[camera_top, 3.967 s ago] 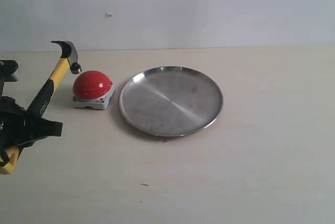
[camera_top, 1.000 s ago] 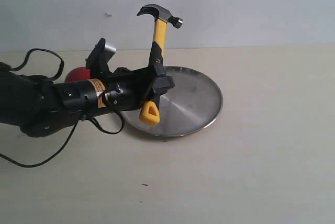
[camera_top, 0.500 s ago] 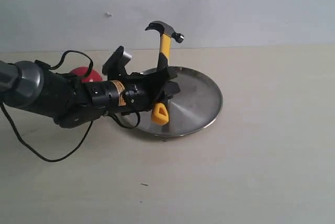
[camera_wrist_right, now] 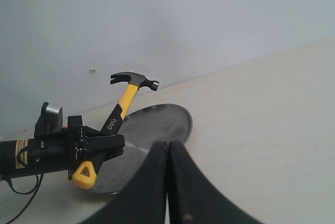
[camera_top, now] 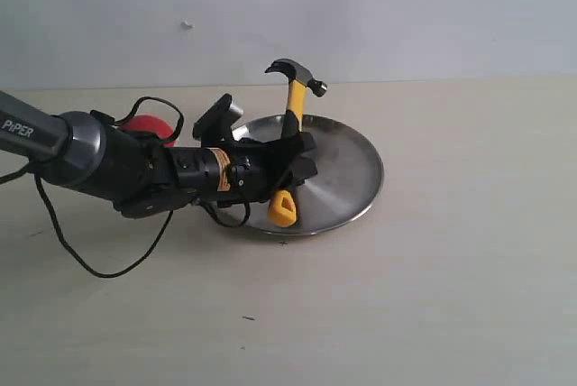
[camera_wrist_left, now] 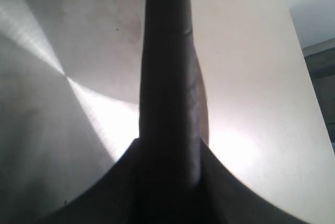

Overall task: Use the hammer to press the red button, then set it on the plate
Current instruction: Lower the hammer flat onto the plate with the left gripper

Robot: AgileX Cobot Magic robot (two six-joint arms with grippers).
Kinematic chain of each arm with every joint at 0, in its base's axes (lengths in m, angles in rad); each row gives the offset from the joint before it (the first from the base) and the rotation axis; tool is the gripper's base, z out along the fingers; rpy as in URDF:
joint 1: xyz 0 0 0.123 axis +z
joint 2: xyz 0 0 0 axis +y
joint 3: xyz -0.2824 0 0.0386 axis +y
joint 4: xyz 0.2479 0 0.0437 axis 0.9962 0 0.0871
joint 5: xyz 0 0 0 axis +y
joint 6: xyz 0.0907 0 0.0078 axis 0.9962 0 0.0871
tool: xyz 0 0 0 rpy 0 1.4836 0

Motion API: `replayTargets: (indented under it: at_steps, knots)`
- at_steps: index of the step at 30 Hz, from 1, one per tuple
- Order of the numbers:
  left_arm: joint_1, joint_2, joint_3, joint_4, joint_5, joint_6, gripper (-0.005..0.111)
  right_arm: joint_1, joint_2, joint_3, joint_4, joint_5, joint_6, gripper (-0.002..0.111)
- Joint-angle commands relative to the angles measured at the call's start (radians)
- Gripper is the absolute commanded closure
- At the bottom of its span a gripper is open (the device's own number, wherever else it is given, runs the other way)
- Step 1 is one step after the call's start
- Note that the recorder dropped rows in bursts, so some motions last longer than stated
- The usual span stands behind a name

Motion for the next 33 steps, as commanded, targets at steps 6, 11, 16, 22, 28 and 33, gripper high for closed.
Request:
replayTargets:
  at_steps: [6,11,16,22,28,33]
  knots:
    - [-0.002,-0.011,-0.054,-0.004,0.066,0.007,0.107,-0.007,-0.007,0.005,0.0,-0.002,-0.006,0.108]
    - [-0.004,0.036,-0.104,0.007,0.062,-0.016,0.107,-0.007,-0.007,0.005,0.0,-0.002,-0.006,0.108]
    - [-0.004,0.07,-0.141,0.007,0.077,-0.037,0.107,-0.007,-0.007,0.005,0.002,-0.002,-0.006,0.108]
    - [-0.004,0.069,-0.141,0.003,0.083,-0.037,0.095,-0.007,-0.007,0.005,0.002,-0.002,-0.006,0.108]
    - [-0.004,0.069,-0.141,0.021,0.083,-0.063,0.074,-0.007,-0.007,0.005,0.002,-0.002,-0.006,0.108]
    - [-0.004,0.069,-0.141,0.034,0.083,-0.095,0.074,-0.007,-0.007,0.005,0.002,-0.002,-0.006,0.108]
